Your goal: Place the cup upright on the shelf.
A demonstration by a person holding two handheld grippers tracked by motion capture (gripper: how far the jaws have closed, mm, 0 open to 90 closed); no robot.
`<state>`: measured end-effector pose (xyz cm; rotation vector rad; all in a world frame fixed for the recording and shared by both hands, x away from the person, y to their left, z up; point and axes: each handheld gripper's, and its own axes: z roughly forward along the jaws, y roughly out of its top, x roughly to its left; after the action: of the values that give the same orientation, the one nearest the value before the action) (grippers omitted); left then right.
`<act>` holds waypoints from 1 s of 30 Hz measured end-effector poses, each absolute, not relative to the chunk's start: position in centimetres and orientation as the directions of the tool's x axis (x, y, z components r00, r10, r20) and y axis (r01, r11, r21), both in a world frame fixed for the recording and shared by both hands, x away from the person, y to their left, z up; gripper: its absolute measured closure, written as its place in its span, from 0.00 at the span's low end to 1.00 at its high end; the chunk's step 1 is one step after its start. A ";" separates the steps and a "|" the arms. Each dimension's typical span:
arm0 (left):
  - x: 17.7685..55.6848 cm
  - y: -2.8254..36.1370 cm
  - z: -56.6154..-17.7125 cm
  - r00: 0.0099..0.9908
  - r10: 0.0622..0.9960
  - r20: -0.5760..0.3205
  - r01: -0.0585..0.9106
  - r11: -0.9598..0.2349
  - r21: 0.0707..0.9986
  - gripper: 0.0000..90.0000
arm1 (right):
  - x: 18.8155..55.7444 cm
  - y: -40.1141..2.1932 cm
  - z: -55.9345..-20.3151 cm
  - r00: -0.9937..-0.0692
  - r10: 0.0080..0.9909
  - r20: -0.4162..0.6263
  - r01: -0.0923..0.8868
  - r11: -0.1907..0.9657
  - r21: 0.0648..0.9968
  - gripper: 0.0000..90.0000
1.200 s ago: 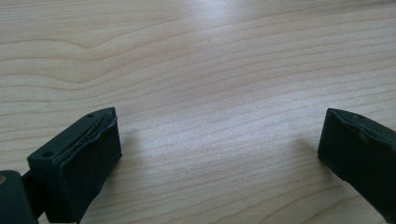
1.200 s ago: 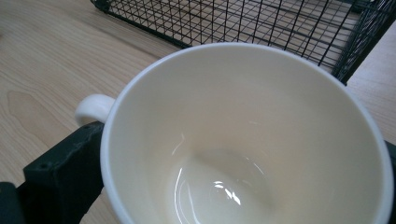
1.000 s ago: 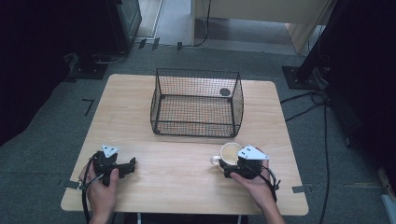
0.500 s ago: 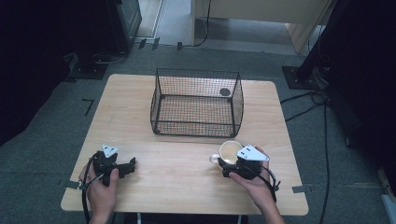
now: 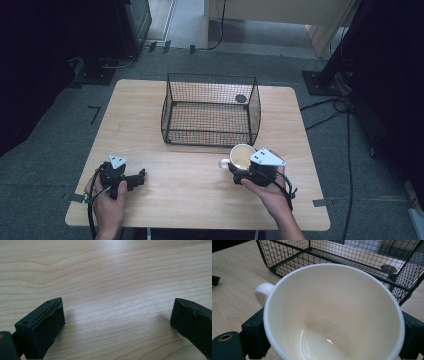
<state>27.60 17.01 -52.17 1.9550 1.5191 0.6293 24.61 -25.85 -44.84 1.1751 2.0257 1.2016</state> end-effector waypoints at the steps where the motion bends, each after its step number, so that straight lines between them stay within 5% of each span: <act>1: 27.6 17.0 -52.2 0.241 0.970 0.016 0.698 -0.185 0.692 0.00 | 24.7 -25.8 -44.7 -0.500 0.866 0.008 0.420 0.235 0.877 0.10; 30: 27.6 17.0 -52.2 0.239 0.971 0.014 0.699 -0.182 0.692 0.00 | 28.6 -22.3 -38.8 -0.531 0.847 -0.017 0.362 0.245 0.899 0.10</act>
<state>27.60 16.99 -52.16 1.9535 1.5218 0.6266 28.61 -22.26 -38.78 1.0994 2.0116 1.2464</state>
